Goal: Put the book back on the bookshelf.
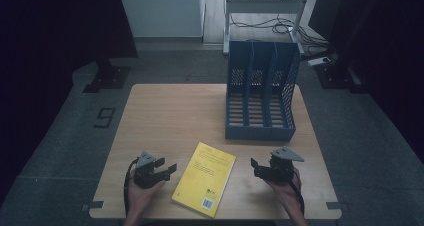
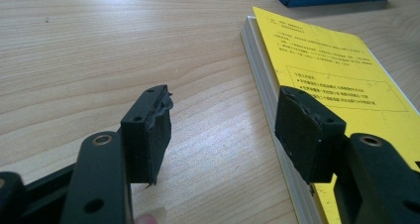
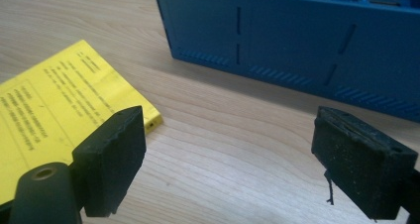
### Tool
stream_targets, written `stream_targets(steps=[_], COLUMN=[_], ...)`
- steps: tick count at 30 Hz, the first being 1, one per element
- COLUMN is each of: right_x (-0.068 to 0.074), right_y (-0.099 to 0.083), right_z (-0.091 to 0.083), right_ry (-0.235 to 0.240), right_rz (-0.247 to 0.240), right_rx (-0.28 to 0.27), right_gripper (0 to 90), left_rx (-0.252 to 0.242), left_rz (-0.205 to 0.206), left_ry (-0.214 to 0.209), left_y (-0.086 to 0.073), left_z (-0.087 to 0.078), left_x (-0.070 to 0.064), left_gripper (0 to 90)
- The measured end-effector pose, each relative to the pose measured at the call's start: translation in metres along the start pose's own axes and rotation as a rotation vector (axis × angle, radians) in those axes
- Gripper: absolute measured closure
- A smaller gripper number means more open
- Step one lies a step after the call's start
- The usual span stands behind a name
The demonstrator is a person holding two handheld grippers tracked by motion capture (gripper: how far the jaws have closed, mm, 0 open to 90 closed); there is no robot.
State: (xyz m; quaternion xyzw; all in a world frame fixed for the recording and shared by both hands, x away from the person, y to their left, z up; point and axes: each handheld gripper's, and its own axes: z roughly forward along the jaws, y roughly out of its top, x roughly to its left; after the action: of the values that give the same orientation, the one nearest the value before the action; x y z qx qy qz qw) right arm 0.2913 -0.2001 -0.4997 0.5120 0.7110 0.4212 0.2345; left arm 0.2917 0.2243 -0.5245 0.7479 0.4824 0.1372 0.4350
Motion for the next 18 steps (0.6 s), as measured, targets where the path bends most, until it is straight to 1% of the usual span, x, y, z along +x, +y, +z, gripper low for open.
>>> stream_targets(steps=[5,8,17,18], right_x=[0.006,0.014,0.025,0.028], right_y=[0.002,0.005,0.008,0.009], right_z=[-0.001,-0.001,0.005,0.006], right_ry=[0.014,0.031,0.059,0.063], right_rz=[-0.006,-0.023,-0.036,-0.041], right_rx=[-0.009,-0.015,-0.014,-0.011], right_gripper=[13.4,13.8,14.1,14.0], left_rx=[-0.003,-0.001,-0.002,0.0], left_rz=[-0.001,0.0,0.0,0.002], left_ry=[-0.002,-0.004,-0.008,-0.009], left_y=[0.0,0.0,0.001,0.001], left_z=[0.0,0.0,0.0,0.001], left_x=[0.0,-0.001,-0.002,-0.002], left_gripper=[38.9,38.9,38.2,38.2])
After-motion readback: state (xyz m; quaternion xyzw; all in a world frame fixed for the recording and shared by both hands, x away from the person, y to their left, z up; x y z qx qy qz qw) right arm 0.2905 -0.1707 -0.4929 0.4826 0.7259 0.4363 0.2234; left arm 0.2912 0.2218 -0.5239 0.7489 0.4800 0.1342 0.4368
